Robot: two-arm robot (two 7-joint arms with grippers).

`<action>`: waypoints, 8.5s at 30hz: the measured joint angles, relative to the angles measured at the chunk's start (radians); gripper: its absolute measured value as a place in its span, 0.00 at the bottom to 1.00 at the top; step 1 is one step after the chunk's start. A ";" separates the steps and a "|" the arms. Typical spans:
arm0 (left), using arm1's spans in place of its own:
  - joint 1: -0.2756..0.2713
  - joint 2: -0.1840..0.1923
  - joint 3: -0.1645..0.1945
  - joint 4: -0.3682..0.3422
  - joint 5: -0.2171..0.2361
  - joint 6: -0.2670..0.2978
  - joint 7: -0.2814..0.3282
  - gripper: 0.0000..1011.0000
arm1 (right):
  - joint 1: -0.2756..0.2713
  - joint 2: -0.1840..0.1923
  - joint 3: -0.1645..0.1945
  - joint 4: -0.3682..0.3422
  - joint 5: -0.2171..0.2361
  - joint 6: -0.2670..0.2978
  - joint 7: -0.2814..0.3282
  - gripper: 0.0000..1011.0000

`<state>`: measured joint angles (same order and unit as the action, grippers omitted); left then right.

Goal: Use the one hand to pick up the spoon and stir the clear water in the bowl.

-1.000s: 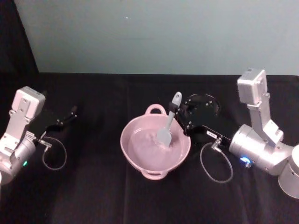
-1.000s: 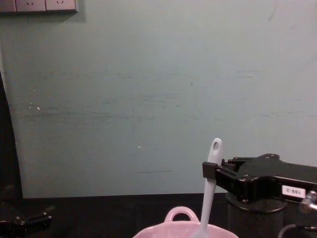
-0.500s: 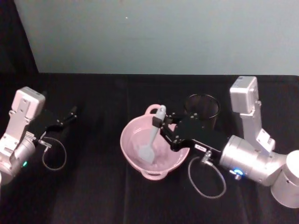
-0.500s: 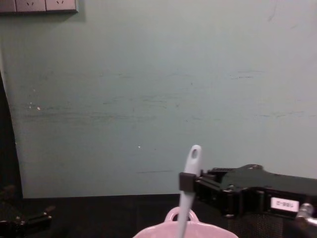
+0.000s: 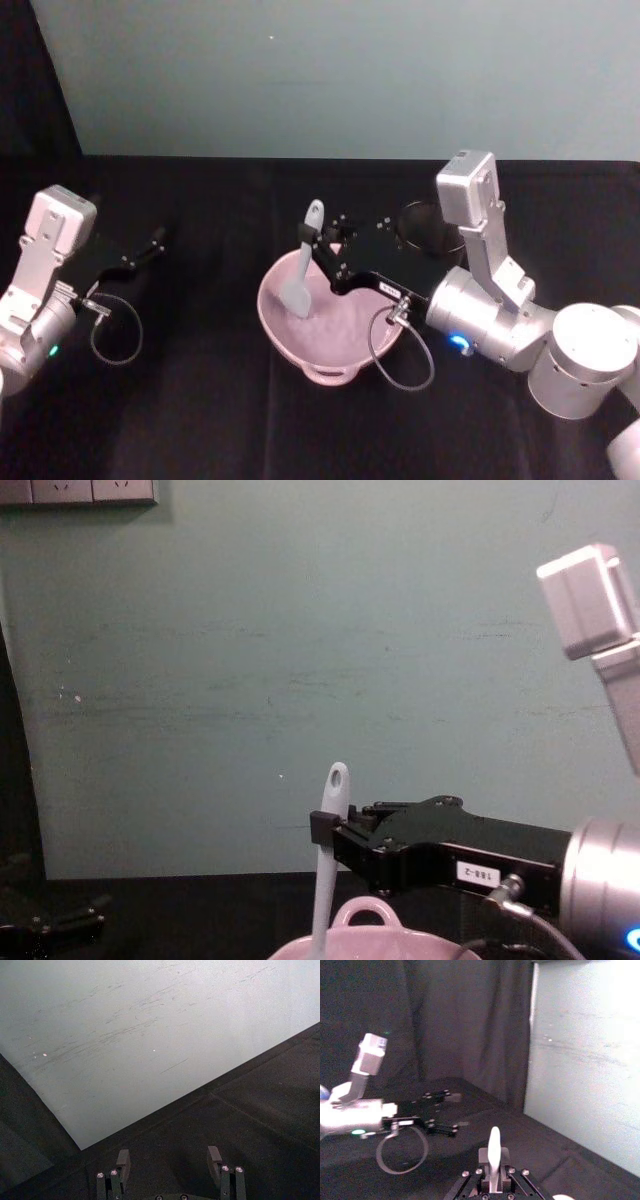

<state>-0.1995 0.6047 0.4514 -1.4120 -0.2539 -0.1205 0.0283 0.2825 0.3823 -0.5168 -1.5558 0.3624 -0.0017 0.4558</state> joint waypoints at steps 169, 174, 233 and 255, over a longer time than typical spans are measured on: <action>0.000 0.000 0.000 0.000 0.000 0.000 0.000 1.00 | -0.071 -0.010 0.051 -0.059 0.110 0.043 0.004 0.12; 0.000 0.000 0.000 0.000 0.000 0.000 0.000 1.00 | -0.033 -0.037 0.031 -0.005 0.086 0.030 -0.005 0.12; 0.000 0.000 0.000 0.000 0.000 0.000 0.000 1.00 | -0.084 -0.050 0.039 -0.049 -0.022 0.007 -0.017 0.12; 0.000 0.000 0.000 0.000 0.000 0.000 0.000 1.00 | -0.006 -0.124 0.079 0.112 -0.162 -0.121 -0.110 0.12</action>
<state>-0.1995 0.6047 0.4514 -1.4119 -0.2539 -0.1205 0.0283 0.2764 0.2587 -0.4377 -1.4439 0.2005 -0.1222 0.3455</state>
